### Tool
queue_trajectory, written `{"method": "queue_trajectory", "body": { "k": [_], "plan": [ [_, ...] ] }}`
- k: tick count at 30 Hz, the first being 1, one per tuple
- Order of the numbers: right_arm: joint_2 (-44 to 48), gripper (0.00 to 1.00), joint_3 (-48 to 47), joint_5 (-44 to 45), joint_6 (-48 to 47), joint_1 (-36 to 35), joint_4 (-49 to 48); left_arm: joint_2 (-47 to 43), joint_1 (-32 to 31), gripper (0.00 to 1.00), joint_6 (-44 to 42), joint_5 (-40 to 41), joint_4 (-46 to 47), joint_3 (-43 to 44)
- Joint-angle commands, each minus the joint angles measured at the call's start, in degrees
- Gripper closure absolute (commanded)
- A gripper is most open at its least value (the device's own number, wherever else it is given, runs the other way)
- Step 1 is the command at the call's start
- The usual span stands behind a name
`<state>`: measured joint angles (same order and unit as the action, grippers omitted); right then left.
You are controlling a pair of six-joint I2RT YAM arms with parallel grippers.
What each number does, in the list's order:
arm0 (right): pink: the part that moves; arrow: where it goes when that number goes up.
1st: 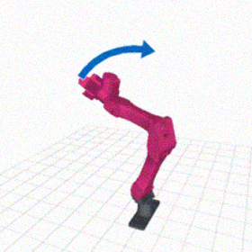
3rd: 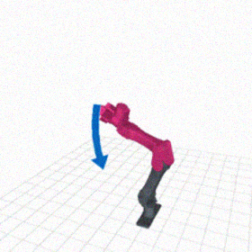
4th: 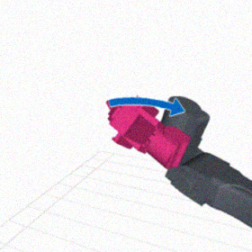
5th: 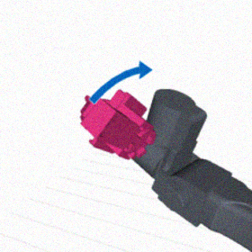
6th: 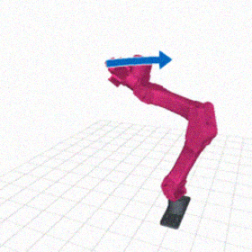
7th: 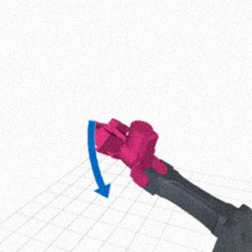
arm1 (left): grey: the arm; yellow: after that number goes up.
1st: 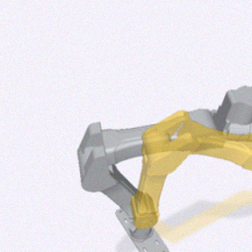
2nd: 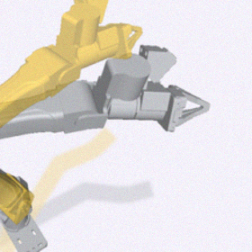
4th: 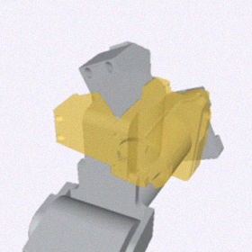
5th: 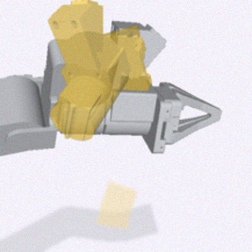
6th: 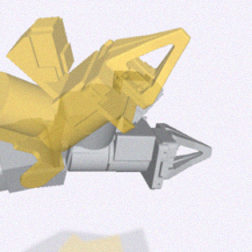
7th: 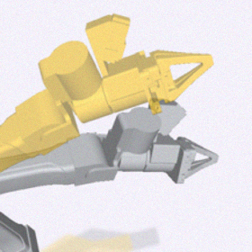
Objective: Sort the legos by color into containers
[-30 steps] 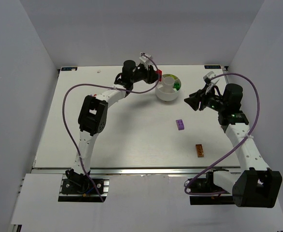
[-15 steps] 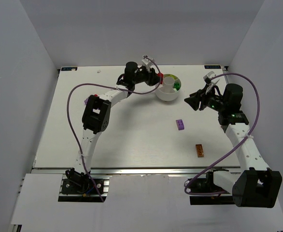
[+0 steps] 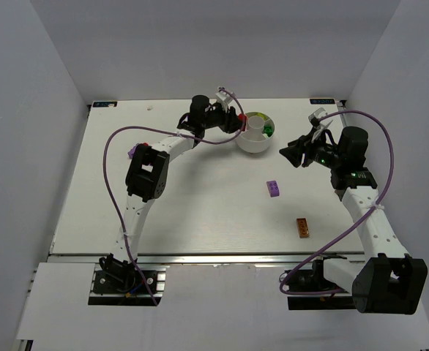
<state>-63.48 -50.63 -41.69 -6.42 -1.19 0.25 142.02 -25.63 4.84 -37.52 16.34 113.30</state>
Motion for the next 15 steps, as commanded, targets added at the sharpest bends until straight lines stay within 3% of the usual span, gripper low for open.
{"method": "queue_trajectory", "body": {
  "k": [1,3,9,13,15],
  "plan": [
    [0.3,0.50,-0.4,0.1,0.0,0.2,-1.0,-2.7,-0.4,0.46,-1.5,0.2,-2.2,1.9],
    [0.4,0.50,-0.3,0.0,-0.1,0.2,-0.9,-2.6,-0.5,0.38,-1.5,1.3,-3.5,2.7],
    [0.6,0.44,-0.6,-0.8,-2.3,0.2,1.5,-3.5,-0.6,0.30,0.1,3.2,-6.0,6.1],
    [0.6,0.32,-1.3,-1.5,-6.0,0.2,5.5,-7.3,-0.3,0.28,1.4,5.8,-4.5,5.8],
    [0.5,0.19,-1.6,-2.5,-8.6,0.2,8.0,-9.7,0.0,0.31,4.5,8.6,-3.3,3.7]
  ]
}}
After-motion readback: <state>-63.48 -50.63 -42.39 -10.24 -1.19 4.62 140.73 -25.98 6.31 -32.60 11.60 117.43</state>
